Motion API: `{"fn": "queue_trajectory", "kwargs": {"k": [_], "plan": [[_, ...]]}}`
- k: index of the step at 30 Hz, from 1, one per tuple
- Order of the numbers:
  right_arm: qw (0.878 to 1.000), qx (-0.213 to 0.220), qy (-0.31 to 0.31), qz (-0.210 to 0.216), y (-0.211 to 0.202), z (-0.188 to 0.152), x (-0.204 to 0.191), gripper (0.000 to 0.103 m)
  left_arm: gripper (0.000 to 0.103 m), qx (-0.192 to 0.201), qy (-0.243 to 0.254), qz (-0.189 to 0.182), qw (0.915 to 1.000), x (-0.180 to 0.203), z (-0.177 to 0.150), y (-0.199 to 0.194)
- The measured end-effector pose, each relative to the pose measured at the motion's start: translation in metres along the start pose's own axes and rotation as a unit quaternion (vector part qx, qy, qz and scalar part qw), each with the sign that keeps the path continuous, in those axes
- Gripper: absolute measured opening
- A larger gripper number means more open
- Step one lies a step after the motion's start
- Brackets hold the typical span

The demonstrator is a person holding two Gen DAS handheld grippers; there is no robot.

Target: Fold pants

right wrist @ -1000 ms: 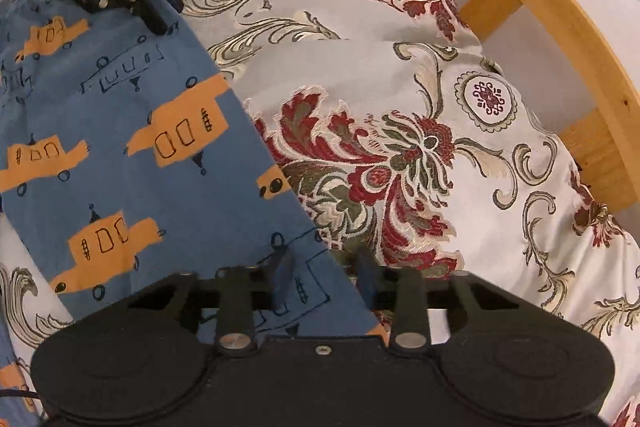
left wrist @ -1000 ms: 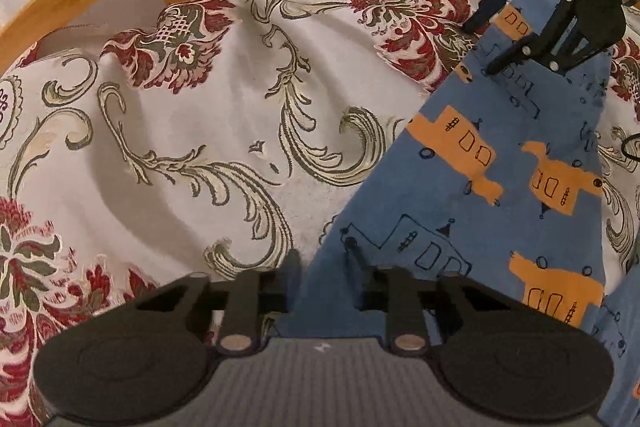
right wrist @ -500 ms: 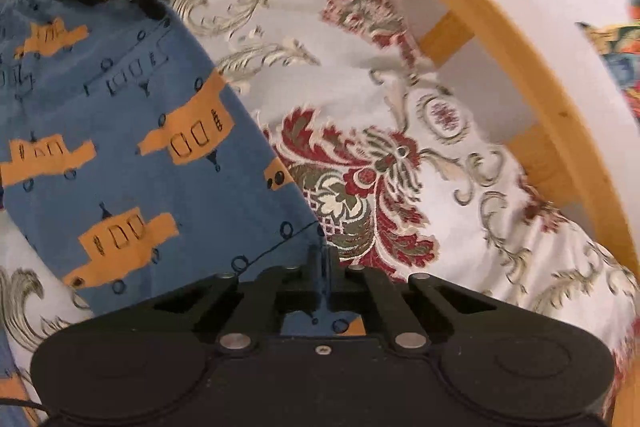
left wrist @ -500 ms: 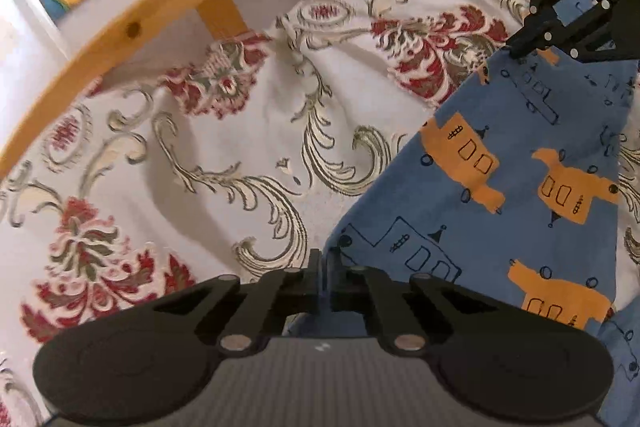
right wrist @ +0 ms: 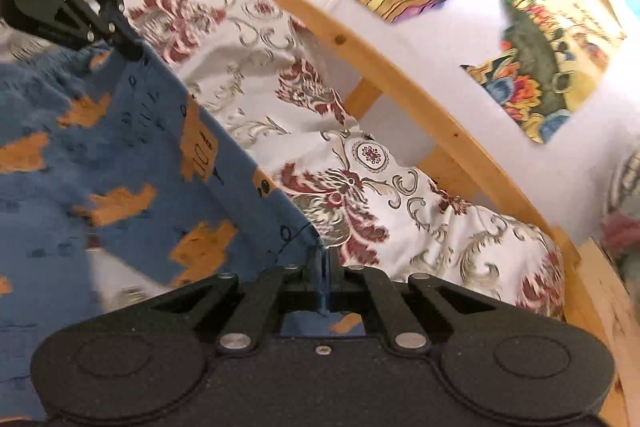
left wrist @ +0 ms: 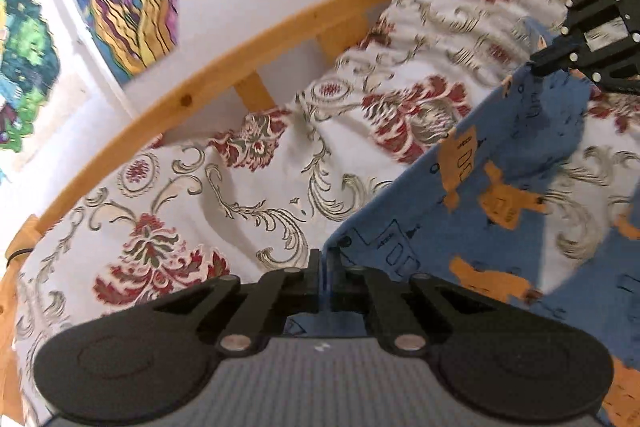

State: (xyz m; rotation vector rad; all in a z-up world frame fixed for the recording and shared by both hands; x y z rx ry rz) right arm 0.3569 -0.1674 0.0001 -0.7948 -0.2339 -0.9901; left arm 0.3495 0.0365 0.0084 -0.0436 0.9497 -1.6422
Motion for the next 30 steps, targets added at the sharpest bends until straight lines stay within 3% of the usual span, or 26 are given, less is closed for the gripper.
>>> {"fn": "queue_trajectory", "kwargs": {"k": [5,12,23,30], "plan": [[0.999,0.011,0.030,-0.017,-0.067,-0.015,-0.028,0.000,0.000,0.010,-0.011,-0.020,0.9997,0.028,-0.024,-0.053],[0.998,0.005,0.045,-0.045,-0.124,-0.052,-0.077,0.000,0.000,0.008,0.020,-0.039,0.9990,0.077,-0.067,-0.099],[0.995,-0.011,0.079,-0.063,-0.165,-0.092,-0.127,0.000,0.000,0.000,0.061,-0.062,0.9962,0.126,-0.112,-0.130],[0.994,-0.028,0.092,-0.058,-0.168,-0.107,-0.149,0.000,0.000,-0.022,0.087,-0.080,0.9928,0.149,-0.138,-0.135]]}}
Point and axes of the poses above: each gripper's, at about its wrist camera, not at the fingertips, and y roughly the way its jaws point, x to its right, z to its top, the point moved 8 cm from there along y, roughly the way its jaws point, and after that the axes turned 2 degrees about y, right-handed, at the moved point
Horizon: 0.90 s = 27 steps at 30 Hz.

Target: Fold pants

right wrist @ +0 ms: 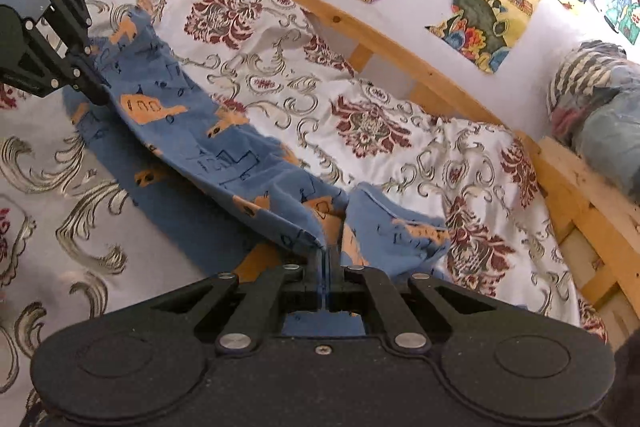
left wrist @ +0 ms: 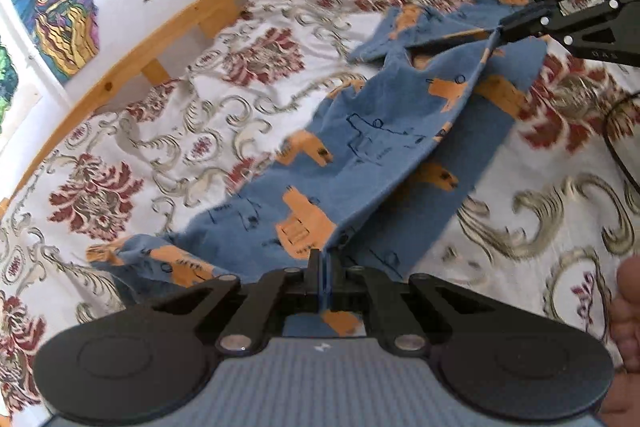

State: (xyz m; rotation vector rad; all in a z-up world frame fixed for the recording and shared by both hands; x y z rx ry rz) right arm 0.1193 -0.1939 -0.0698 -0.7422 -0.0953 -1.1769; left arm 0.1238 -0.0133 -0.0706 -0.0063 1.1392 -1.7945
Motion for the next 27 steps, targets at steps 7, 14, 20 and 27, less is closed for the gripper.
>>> {"fn": "queue_trajectory", "kwargs": {"k": [7,14,20,27], "plan": [[1.000,-0.021,0.019,0.010,0.000,-0.014,-0.008,0.000,0.000,-0.016,0.007,-0.012,0.9998,0.008,-0.012,0.002],[0.999,-0.032,0.025,0.015,0.005,-0.023,-0.011,0.000,0.000,-0.029,0.024,-0.014,0.9992,0.013,-0.013,0.006],[0.999,-0.039,0.029,0.020,0.009,-0.032,-0.016,0.000,0.001,-0.037,0.031,-0.017,0.9987,0.015,-0.015,0.010],[0.995,-0.053,0.076,0.040,0.012,-0.036,-0.010,0.019,0.004,-0.054,0.018,-0.030,0.9979,0.013,-0.013,0.014]]}}
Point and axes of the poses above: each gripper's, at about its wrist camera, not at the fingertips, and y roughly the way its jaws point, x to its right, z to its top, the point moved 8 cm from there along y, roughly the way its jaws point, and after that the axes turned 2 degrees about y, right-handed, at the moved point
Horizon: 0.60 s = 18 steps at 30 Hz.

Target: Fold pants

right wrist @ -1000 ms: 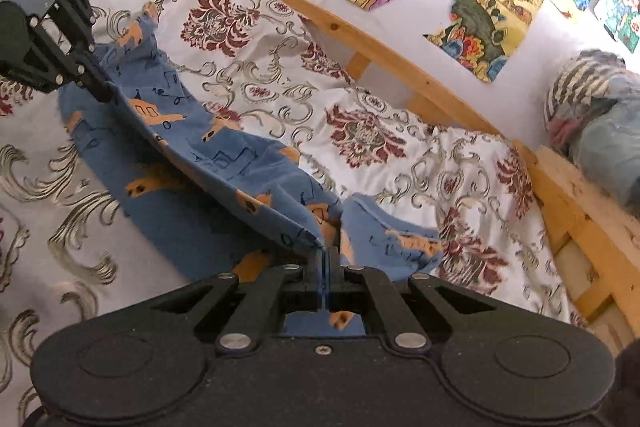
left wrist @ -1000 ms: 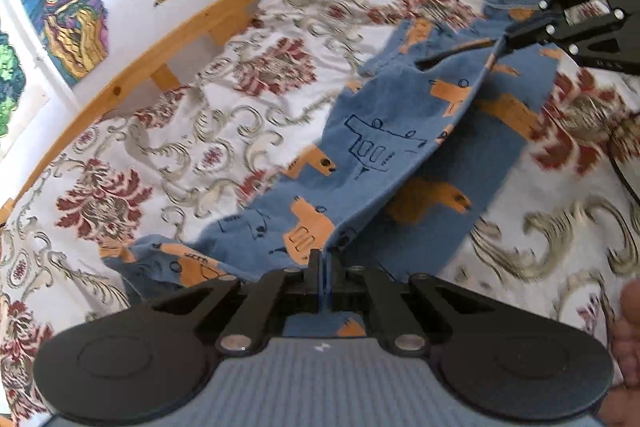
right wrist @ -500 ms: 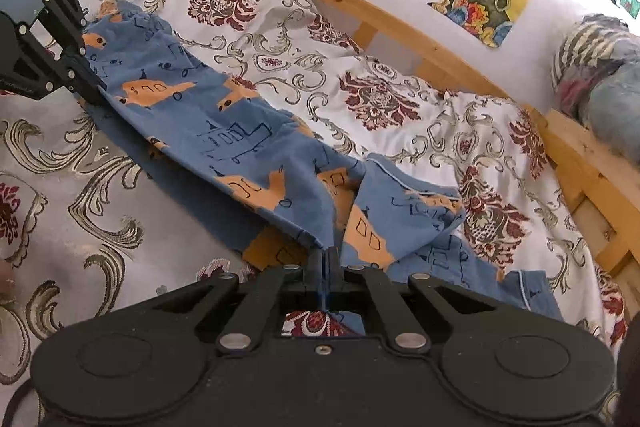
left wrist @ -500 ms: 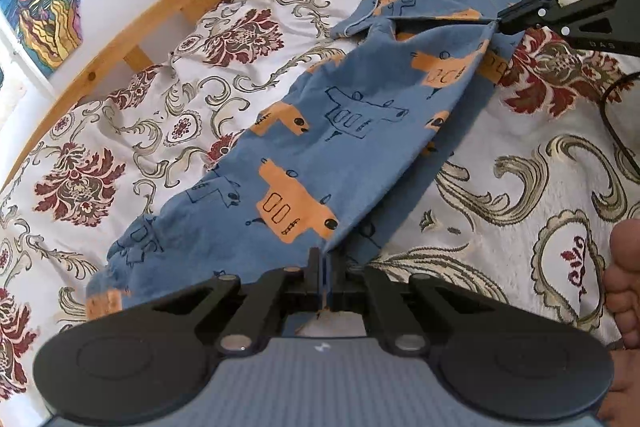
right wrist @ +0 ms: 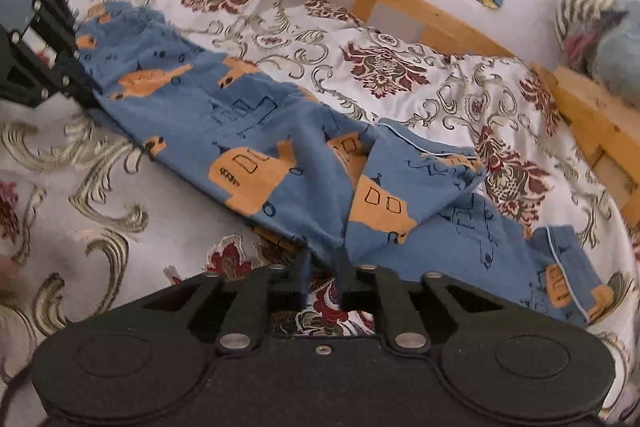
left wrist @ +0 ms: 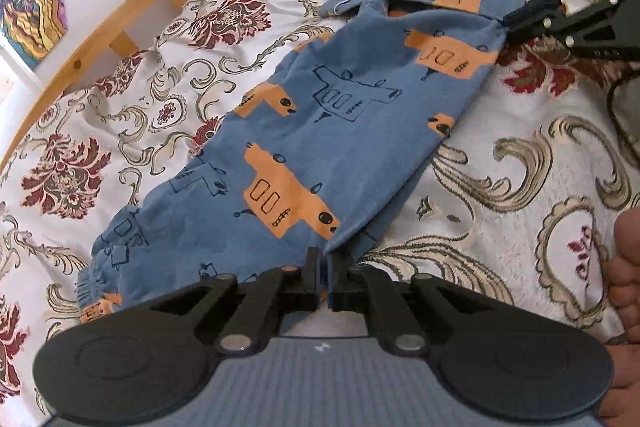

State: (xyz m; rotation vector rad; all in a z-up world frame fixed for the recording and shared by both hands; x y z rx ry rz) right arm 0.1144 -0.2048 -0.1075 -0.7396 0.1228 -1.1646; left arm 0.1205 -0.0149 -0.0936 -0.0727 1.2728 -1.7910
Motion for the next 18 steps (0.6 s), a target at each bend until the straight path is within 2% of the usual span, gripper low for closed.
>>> {"fn": "queue_trajectory", "kwargs": {"k": [2,4,5,7,9,11,13,15,17,18], "plan": [[1.000,0.003,0.015,0.003,-0.005,0.002,0.004,0.026,0.012,-0.003,-0.021,-0.015,0.9997,-0.004,0.001,-0.005],[0.999,0.009,0.032,-0.005,-0.011,0.005,0.009,0.042,0.021,-0.007,-0.051,-0.035,0.9981,-0.009,0.001,-0.010],[0.999,0.014,0.042,-0.010,-0.013,0.006,0.012,0.045,0.024,-0.009,-0.065,-0.043,0.9969,-0.011,0.002,-0.013],[0.997,0.021,0.067,-0.020,-0.015,0.010,0.020,0.058,0.025,-0.009,-0.096,-0.062,0.9934,-0.016,0.007,-0.020],[0.995,0.027,0.094,-0.029,-0.014,0.014,0.027,0.060,0.035,-0.004,-0.119,-0.077,0.9899,-0.022,0.021,-0.026],[0.992,0.033,0.110,-0.042,-0.011,0.018,0.030,0.068,0.063,0.005,-0.138,-0.080,0.9872,-0.030,0.041,-0.027],[0.991,0.039,0.114,-0.061,-0.006,0.022,0.034,0.078,0.071,0.013,-0.151,-0.077,0.9855,-0.036,0.067,-0.023],[0.990,0.041,0.108,-0.078,-0.003,0.026,0.037,0.083,0.074,0.024,-0.154,-0.072,0.9851,-0.039,0.096,-0.015],[0.990,0.038,0.107,-0.084,0.002,0.024,0.038,0.087,0.085,0.036,-0.166,-0.081,0.9822,-0.038,0.128,-0.004],[0.990,0.036,0.106,-0.084,0.004,0.022,0.037,0.088,0.087,0.039,-0.174,-0.088,0.9801,-0.037,0.141,0.004]]}}
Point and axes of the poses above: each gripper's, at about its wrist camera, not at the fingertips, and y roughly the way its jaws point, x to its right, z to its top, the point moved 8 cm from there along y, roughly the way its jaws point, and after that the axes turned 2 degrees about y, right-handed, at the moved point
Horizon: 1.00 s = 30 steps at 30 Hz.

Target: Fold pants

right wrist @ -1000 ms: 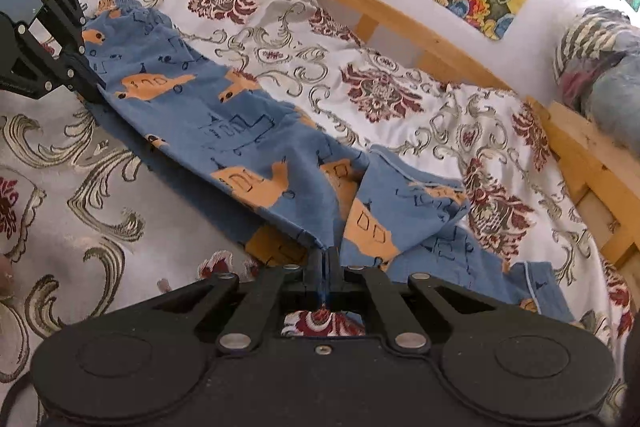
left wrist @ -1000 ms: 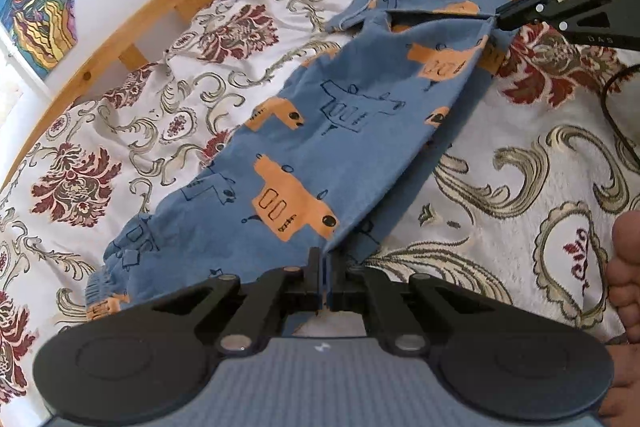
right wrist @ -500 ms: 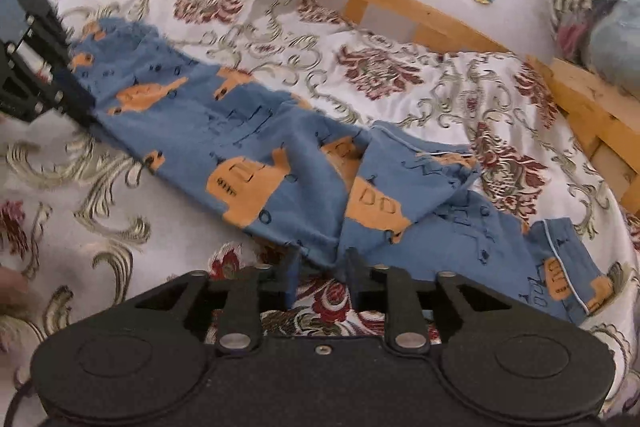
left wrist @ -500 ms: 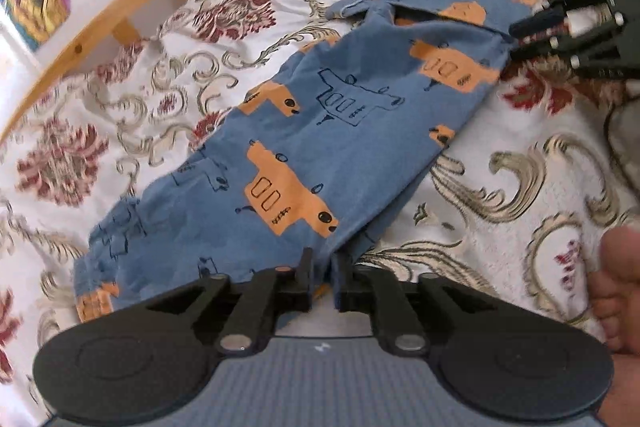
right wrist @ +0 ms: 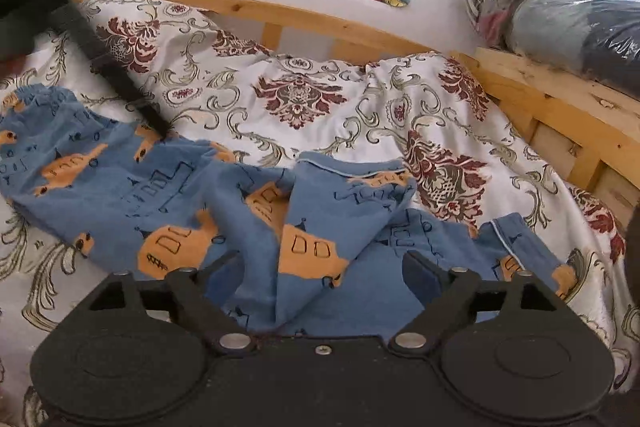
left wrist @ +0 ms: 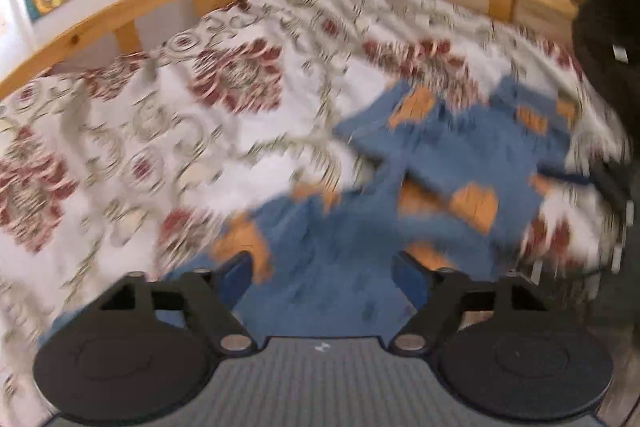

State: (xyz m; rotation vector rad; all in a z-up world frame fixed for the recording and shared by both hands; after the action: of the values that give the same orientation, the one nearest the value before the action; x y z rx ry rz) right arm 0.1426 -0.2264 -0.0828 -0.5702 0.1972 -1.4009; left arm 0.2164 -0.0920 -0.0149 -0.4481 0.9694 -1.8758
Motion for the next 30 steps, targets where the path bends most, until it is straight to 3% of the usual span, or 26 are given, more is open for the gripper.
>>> {"fn": "queue_trajectory", "kwargs": {"k": [5,10,14,18,20,22,23,25,29,30], "plan": [[1.000,-0.014,-0.021,-0.001,0.003,-0.011,0.002,0.092,0.087,0.003,-0.034,-0.037,0.9987,0.018,0.039,0.045],[0.999,-0.027,-0.029,0.017,0.004,-0.022,0.013,0.094,0.087,0.026,-0.052,-0.080,0.9951,0.034,0.036,0.064],[1.000,-0.011,0.009,0.023,0.006,-0.017,0.012,0.093,0.085,0.033,-0.048,-0.098,0.9935,0.046,0.039,0.072],[0.999,0.023,-0.020,0.015,0.007,-0.007,-0.001,0.072,0.079,0.005,-0.106,-0.089,0.9904,0.028,0.058,0.092],[0.999,0.020,-0.019,0.019,0.009,-0.008,-0.002,0.062,0.062,-0.012,-0.124,-0.068,0.9898,0.017,0.067,0.106],[0.999,0.012,-0.018,0.026,0.013,-0.013,-0.003,0.044,0.053,-0.029,-0.137,-0.058,0.9884,0.008,0.073,0.123],[0.999,0.010,-0.021,0.029,0.014,-0.015,-0.004,0.041,0.049,-0.038,-0.148,-0.056,0.9867,0.004,0.075,0.132],[0.999,0.015,-0.025,0.032,0.013,-0.016,-0.007,0.037,0.039,-0.055,-0.184,-0.055,0.9798,-0.005,0.076,0.145],[0.999,0.013,-0.032,0.042,0.014,-0.019,-0.011,0.025,0.016,-0.086,-0.262,-0.092,0.9567,-0.013,0.072,0.165],[0.998,0.011,-0.031,0.046,0.015,-0.020,-0.012,0.020,0.014,-0.087,-0.271,-0.100,0.9533,-0.013,0.072,0.167]]}}
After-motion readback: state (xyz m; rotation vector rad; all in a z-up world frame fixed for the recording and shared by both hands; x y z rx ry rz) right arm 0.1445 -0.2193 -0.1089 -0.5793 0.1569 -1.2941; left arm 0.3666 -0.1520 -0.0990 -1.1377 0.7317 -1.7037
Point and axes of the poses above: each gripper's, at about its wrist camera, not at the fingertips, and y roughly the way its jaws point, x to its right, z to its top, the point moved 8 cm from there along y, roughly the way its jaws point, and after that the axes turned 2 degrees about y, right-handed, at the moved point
